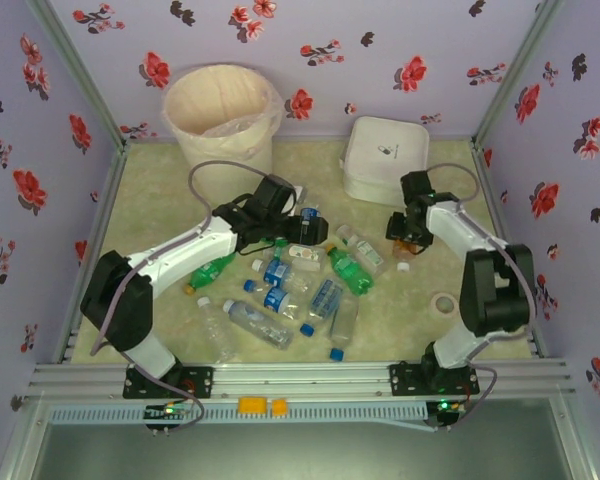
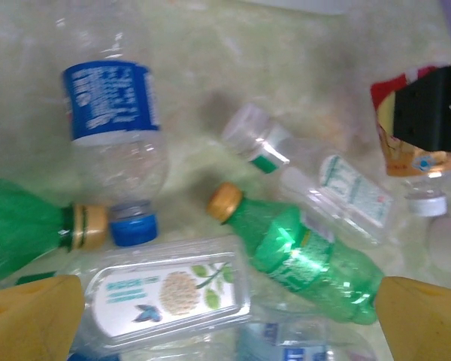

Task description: Put the plastic bottles in the bin

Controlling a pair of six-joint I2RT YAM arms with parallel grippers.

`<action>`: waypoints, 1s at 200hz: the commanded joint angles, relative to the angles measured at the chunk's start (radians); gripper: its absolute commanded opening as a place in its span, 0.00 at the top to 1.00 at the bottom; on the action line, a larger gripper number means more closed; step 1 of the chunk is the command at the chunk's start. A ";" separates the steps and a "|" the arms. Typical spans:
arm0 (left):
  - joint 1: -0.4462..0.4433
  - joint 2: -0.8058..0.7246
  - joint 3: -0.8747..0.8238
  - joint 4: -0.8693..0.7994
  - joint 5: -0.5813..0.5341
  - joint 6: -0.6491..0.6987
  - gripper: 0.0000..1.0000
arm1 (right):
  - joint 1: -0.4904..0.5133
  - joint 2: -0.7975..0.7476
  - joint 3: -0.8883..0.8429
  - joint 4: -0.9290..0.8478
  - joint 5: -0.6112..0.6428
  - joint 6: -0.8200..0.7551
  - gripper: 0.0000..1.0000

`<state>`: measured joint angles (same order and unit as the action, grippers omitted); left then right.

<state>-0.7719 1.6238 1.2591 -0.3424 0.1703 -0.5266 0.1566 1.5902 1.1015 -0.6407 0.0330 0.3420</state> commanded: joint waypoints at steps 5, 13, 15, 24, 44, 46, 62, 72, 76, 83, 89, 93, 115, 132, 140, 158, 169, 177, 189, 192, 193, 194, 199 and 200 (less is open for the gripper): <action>-0.013 -0.027 0.007 0.104 0.121 0.043 0.00 | -0.006 -0.112 0.029 0.079 -0.144 0.097 0.48; -0.017 -0.021 0.013 0.117 0.144 0.045 0.00 | -0.005 -0.135 0.024 0.110 -0.201 0.121 0.49; -0.017 -0.019 0.015 0.120 0.150 0.046 0.00 | -0.005 -0.139 0.024 0.116 -0.215 0.130 0.49; -0.021 -0.013 0.028 0.126 0.170 0.050 0.00 | -0.003 -0.158 0.018 0.154 -0.283 0.159 0.49; -0.031 0.002 0.059 0.122 0.204 0.058 0.00 | -0.002 -0.194 0.017 0.216 -0.410 0.223 0.50; -0.032 0.002 0.061 0.121 0.207 0.059 0.00 | -0.001 -0.196 0.018 0.218 -0.417 0.229 0.50; -0.040 -0.001 0.079 0.121 0.220 0.073 0.00 | 0.005 -0.229 0.020 0.246 -0.465 0.276 0.50; -0.044 -0.004 0.088 0.124 0.224 0.083 0.00 | 0.009 -0.245 0.014 0.290 -0.512 0.312 0.49; -0.046 -0.005 0.093 0.126 0.227 0.086 0.00 | 0.013 -0.247 0.013 0.304 -0.530 0.326 0.49; -0.047 -0.005 0.100 0.127 0.229 0.091 0.00 | 0.019 -0.252 0.013 0.324 -0.556 0.348 0.49; -0.049 -0.005 0.108 0.129 0.229 0.094 0.00 | 0.024 -0.252 0.013 0.340 -0.573 0.367 0.49; -0.050 -0.005 0.112 0.128 0.230 0.095 0.00 | 0.028 -0.253 0.013 0.353 -0.583 0.378 0.49; -0.053 0.012 0.139 0.130 0.232 0.105 0.00 | 0.061 -0.251 -0.001 0.449 -0.631 0.456 0.49; -0.053 0.038 0.171 0.122 0.231 0.112 0.00 | 0.091 -0.244 -0.001 0.486 -0.635 0.489 0.49; -0.053 0.052 0.187 0.120 0.231 0.114 0.00 | 0.106 -0.242 0.001 0.490 -0.626 0.495 0.49; -0.053 0.084 0.220 0.121 0.231 0.121 0.00 | 0.129 -0.242 -0.003 0.503 -0.621 0.510 0.49; -0.054 0.104 0.242 0.112 0.232 0.130 0.00 | 0.139 -0.245 -0.008 0.518 -0.619 0.525 0.49; -0.053 0.116 0.256 0.104 0.228 0.136 0.00 | 0.145 -0.249 -0.013 0.531 -0.619 0.538 0.49; -0.053 0.132 0.272 0.099 0.219 0.144 0.02 | 0.153 -0.253 -0.018 0.548 -0.623 0.553 0.49; -0.053 0.135 0.274 0.099 0.214 0.145 0.02 | 0.156 -0.254 -0.019 0.549 -0.624 0.556 0.49; -0.053 0.135 0.275 0.099 0.212 0.145 0.03 | 0.156 -0.254 -0.019 0.549 -0.624 0.556 0.49; -0.053 0.136 0.275 0.099 0.210 0.145 0.03 | 0.156 -0.254 -0.020 0.548 -0.624 0.557 0.49; -0.053 0.141 0.279 0.100 0.199 0.145 0.04 | 0.158 -0.257 -0.022 0.547 -0.624 0.559 0.49; -0.053 0.142 0.280 0.100 0.195 0.145 0.04 | 0.158 -0.257 -0.022 0.549 -0.623 0.560 0.49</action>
<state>-0.8185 1.7370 1.4921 -0.2398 0.3782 -0.4202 0.3035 1.3529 1.0977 -0.1482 -0.5663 0.8505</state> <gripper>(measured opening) 0.977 0.542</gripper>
